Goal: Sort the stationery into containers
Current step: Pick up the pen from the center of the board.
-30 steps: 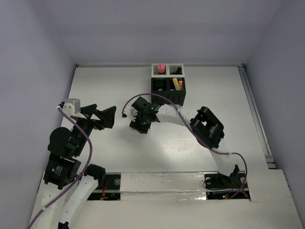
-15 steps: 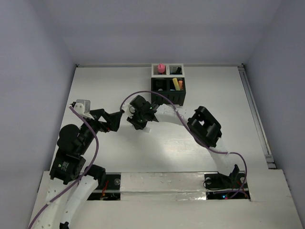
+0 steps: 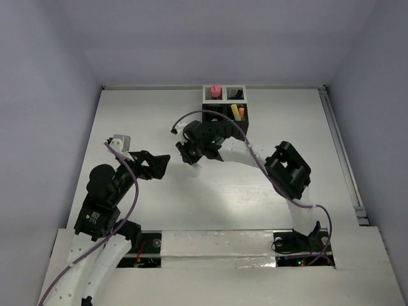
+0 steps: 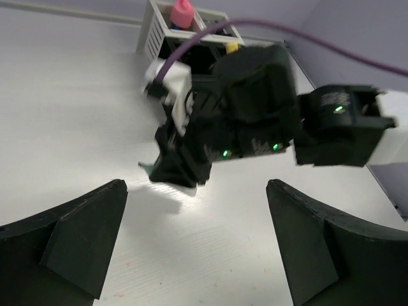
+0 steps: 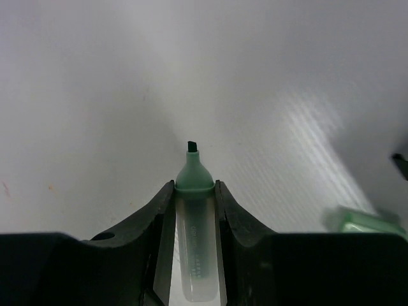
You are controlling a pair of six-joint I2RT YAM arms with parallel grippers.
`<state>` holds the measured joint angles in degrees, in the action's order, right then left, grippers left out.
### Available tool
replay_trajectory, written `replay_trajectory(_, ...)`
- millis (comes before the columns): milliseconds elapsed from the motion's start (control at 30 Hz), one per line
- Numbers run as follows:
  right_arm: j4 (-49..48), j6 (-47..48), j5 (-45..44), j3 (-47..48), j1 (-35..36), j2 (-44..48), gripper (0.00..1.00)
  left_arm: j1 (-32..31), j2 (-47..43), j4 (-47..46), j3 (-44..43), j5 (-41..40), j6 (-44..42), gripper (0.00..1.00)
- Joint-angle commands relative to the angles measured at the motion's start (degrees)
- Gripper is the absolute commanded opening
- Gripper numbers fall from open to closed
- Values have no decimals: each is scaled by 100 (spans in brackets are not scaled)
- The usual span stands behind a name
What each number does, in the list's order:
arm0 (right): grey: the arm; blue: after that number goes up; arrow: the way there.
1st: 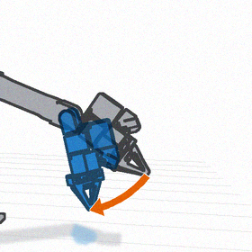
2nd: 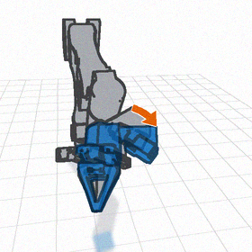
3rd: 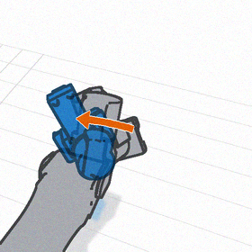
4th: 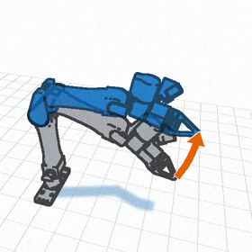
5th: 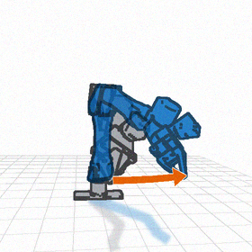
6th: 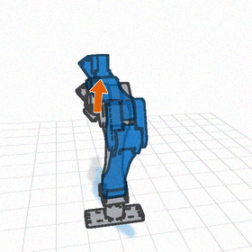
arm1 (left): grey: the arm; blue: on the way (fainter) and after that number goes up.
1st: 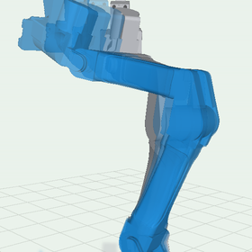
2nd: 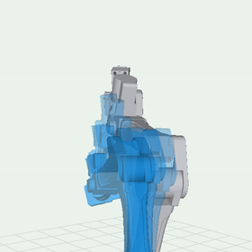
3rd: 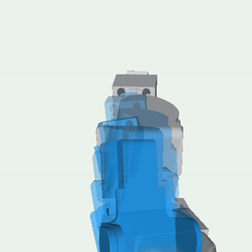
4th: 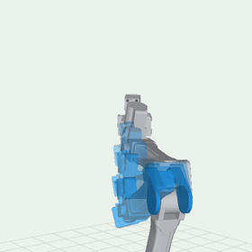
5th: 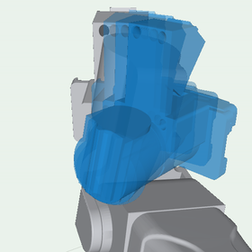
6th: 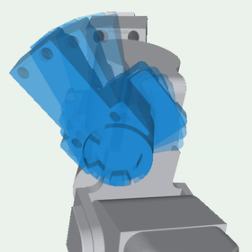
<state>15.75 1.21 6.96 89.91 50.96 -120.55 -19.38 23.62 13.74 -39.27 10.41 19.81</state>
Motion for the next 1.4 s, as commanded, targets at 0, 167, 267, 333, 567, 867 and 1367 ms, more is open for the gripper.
replay_trajectory(0, -801, -824, -661, -34, -33, 953, 0, 22, 81, -451, 59, 294, 207, 89)
replay_trajectory(167, -1511, -1500, -942, -474, -33, 1973, 0, 22, 502, -705, 173, 724, 339, 86)
replay_trajectory(267, -1987, -1825, -898, -702, -33, 2334, 0, 22, 827, -890, 200, 909, 348, 84)
replay_trajectory(333, -2198, -2001, -881, -886, -33, 2474, 0, 22, 951, -951, 183, 980, 339, 81)
replay_trajectory(567, -3454, -2819, -538, -1511, 37, 2941, 0, 22, 1242, -1338, 156, 1024, 576, 72)
replay_trajectory(867, -4043, -3021, -468, -1757, 221, 2967, 0, 22, 1610, -1875, 218, 1261, 778, 56)
replay_trajectory(1367, -4264, -2785, -616, -1722, 643, 2880, 0, 22, 1796, -1971, 191, 1244, 831, 26)
